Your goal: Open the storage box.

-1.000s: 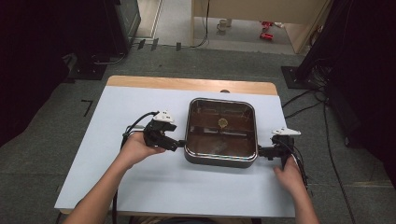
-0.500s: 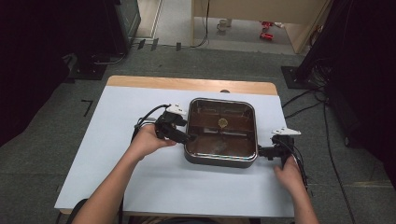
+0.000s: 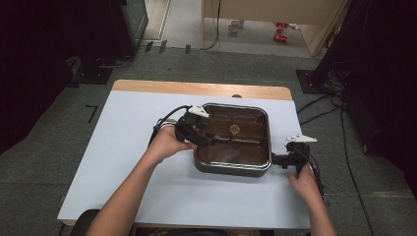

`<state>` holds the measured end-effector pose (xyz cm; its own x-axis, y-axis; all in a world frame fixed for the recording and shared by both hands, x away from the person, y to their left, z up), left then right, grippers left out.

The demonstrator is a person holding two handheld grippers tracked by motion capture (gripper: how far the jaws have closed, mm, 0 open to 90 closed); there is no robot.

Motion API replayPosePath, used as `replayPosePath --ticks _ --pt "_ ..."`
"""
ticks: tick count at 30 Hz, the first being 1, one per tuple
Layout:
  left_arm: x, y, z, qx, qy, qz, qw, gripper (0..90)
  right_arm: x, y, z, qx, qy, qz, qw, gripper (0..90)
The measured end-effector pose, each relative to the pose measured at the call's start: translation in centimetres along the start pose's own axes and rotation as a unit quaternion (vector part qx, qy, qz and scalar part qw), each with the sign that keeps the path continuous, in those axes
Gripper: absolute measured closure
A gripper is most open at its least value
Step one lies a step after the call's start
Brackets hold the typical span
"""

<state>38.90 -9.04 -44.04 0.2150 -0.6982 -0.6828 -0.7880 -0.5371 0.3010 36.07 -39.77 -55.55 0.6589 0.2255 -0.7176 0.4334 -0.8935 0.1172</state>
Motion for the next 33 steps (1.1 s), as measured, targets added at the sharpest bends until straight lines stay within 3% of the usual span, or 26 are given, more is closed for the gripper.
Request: replayPosePath --ticks 5,18,23,28,33 --pt "0.5 -0.1 -0.3 0.025 0.018 -0.002 0.9995 31.3 0.0 0.0 0.0 0.000 0.000 -0.001 1.0000 0.0" --pt "2.2 -0.7 -0.9 0.042 0.029 -0.001 0.9987 33.2 0.0 0.0 0.0 0.000 0.000 0.000 1.0000 0.0" --pt "3.2 0.1 -1.5 0.070 0.047 -0.002 0.9965 37.7 0.0 0.0 0.0 0.000 0.000 0.000 1.0000 0.0" --pt "4.0 0.4 -1.9 0.058 0.046 0.017 0.9971 41.0 0.0 0.0 0.0 0.000 0.000 0.000 1.0000 0.0" --pt "5.6 -0.1 -2.0 0.044 0.044 0.008 0.9980 43.2 0.0 0.0 0.0 0.000 0.000 0.000 1.0000 0.0"
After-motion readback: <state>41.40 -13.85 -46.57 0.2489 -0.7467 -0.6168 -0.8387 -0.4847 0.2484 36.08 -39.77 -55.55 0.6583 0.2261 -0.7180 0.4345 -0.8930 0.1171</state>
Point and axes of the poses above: each handheld gripper's, and its own axes: x roughly forward along the jaws, z roughly out of its underside, y roughly to its right, the point moved 7 cm from there along x, roughly forward along the jaws, and after that the axes turned 12 degrees about -x, right-handed, at the moved point
